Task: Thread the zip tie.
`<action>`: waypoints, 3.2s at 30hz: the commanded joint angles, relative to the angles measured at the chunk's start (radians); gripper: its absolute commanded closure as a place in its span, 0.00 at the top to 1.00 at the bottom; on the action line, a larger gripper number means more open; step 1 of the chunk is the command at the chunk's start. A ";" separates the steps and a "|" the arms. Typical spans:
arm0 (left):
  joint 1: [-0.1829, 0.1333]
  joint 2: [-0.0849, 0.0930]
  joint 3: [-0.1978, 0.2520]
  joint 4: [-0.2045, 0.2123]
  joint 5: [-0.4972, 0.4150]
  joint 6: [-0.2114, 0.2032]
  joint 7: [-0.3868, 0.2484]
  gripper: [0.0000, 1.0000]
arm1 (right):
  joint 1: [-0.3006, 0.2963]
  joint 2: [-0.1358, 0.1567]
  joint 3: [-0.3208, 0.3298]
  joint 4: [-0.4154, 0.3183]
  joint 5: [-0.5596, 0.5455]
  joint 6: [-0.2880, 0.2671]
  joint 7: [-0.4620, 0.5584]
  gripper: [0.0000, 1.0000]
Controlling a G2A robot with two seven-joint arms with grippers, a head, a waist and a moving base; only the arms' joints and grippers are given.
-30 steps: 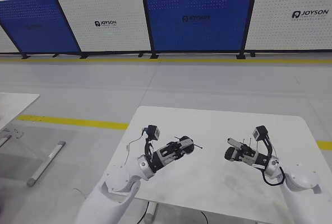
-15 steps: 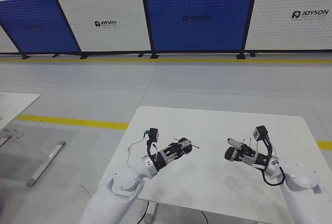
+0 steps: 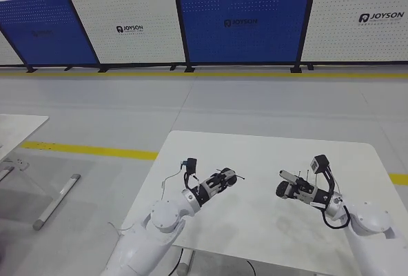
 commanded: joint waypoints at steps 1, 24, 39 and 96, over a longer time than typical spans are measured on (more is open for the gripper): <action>-0.022 -0.004 0.019 0.046 0.007 -0.005 0.009 0.00 | 0.000 0.000 0.000 0.000 0.000 0.000 0.000 1.00; 0.043 0.021 -0.051 0.069 -0.074 -0.130 -0.184 0.00 | 0.000 0.000 0.000 0.000 0.000 0.000 0.000 1.00; 0.074 0.034 -0.084 0.083 -0.135 -0.163 -0.294 0.00 | 0.000 0.000 0.000 0.000 0.000 0.000 0.000 1.00; 0.073 0.024 -0.036 0.040 -0.224 -0.158 -0.256 0.00 | 0.195 0.391 -0.115 -0.189 0.051 -0.062 0.366 1.00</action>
